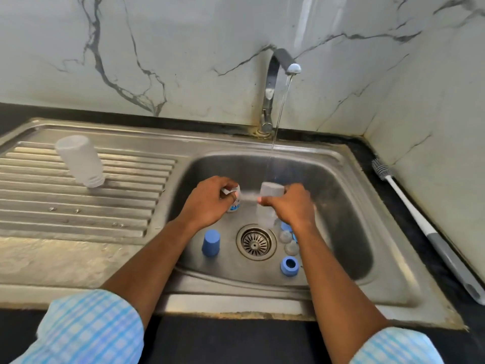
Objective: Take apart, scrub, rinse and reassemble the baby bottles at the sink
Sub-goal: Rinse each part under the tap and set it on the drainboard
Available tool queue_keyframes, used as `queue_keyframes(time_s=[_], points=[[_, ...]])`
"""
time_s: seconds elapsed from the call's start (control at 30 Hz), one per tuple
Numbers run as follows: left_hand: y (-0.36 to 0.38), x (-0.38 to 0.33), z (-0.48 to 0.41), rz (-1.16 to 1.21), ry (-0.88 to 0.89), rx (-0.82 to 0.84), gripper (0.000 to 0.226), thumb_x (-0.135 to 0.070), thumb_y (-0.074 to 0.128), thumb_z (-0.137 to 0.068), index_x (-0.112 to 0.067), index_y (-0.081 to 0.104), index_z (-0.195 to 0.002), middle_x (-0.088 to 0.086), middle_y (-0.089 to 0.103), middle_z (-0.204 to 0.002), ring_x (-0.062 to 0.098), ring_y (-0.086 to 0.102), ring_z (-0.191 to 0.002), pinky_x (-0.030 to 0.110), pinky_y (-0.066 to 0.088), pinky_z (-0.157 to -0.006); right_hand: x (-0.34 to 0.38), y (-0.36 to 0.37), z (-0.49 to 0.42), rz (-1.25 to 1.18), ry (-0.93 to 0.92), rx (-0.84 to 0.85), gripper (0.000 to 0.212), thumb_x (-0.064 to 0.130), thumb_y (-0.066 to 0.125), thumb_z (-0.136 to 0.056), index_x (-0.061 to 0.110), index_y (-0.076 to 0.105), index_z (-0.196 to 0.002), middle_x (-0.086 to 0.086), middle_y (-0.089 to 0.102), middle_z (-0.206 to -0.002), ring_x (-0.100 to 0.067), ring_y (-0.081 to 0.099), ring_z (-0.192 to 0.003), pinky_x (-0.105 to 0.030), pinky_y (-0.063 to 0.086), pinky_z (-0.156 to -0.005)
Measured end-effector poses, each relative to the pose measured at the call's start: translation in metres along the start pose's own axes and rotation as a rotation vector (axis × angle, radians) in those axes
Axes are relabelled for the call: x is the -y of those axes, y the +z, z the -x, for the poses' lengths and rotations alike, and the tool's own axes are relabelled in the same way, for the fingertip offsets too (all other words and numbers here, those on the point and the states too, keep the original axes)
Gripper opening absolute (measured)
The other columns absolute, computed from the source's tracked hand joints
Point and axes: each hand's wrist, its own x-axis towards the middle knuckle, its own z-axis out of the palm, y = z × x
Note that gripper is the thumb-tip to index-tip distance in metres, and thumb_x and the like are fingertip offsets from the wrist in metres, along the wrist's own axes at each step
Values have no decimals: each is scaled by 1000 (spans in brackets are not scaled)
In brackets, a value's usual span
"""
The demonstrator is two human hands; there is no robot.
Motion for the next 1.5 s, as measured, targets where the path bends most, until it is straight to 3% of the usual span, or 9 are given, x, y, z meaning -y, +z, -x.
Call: queue_keyframes(time_s=[0.33, 0.47, 0.57, 0.7, 0.83, 0.97, 1.1, 1.2, 1.5], points=[[1, -2, 0, 10, -25, 26, 26, -29, 67, -92, -24, 69, -117, -7, 67, -114, 6, 61, -90, 25, 50, -87, 2, 1, -6, -170, -87, -308, 57, 47, 78, -77, 20, 58, -124, 4, 70, -114, -13, 65, -97, -29, 53, -85], [1, -3, 1, 0, -21, 31, 25, -30, 67, -92, -24, 69, -117, -7, 67, -116, 4, 60, -89, 21, 48, -84, -6, 9, -6, 17, 9, 3, 57, 50, 80, -71, 17, 66, -115, -3, 73, -109, -20, 69, -93, -36, 57, -84], [2, -1, 0, -5, -26, 26, 26, -30, 66, -93, -24, 69, -117, -8, 67, -115, 4, 60, -88, 19, 46, -82, 2, -1, -8, -197, -112, -247, 59, 45, 79, -78, 20, 58, -126, 9, 66, -112, -9, 63, -97, -25, 52, -83], [1, 0, 1, -20, -18, 44, 26, -34, 66, -93, -25, 69, -117, -10, 67, -116, 4, 61, -91, 20, 48, -84, -12, 11, -4, 92, 49, 263, 49, 50, 83, -69, 15, 68, -100, 1, 71, -88, -18, 66, -77, -35, 56, -73], [1, 2, 0, -12, -34, 37, 26, -34, 65, -92, -26, 69, -117, -9, 67, -115, 5, 61, -90, 23, 49, -85, -6, 3, -14, -168, -60, -109, 60, 49, 79, -75, 21, 59, -124, 11, 67, -106, -10, 64, -95, -31, 54, -85], [1, -1, 2, -13, -37, 63, 26, -34, 65, -93, -26, 68, -118, -11, 66, -114, 5, 60, -90, 21, 47, -84, -17, 12, -5, 121, 63, 244, 55, 54, 83, -67, 17, 66, -104, -2, 73, -100, -19, 68, -85, -42, 57, -83], [-2, -2, 2, -5, -47, 53, 27, -34, 65, -93, -25, 69, -119, -10, 66, -114, 5, 60, -90, 20, 45, -83, -7, 0, -14, -109, -35, -180, 57, 47, 76, -80, 19, 57, -126, -4, 69, -118, -21, 66, -101, -42, 56, -89], [-2, -3, 4, -10, -48, 73, 28, -34, 64, -94, -25, 69, -120, -10, 66, -116, 6, 60, -92, 24, 49, -86, -16, 6, -6, 110, 101, 258, 45, 44, 82, -74, 16, 66, -104, -5, 74, -100, -21, 69, -87, -44, 57, -85], [-20, -15, 14, 237, -63, 3, 21, -25, 65, -94, -15, 74, -111, -2, 75, -99, 5, 68, -89, 25, 55, -81, 25, 20, 21, -323, -187, 187, 55, 29, 80, -80, 28, 56, -129, 10, 64, -119, -9, 62, -108, -30, 53, -92]])
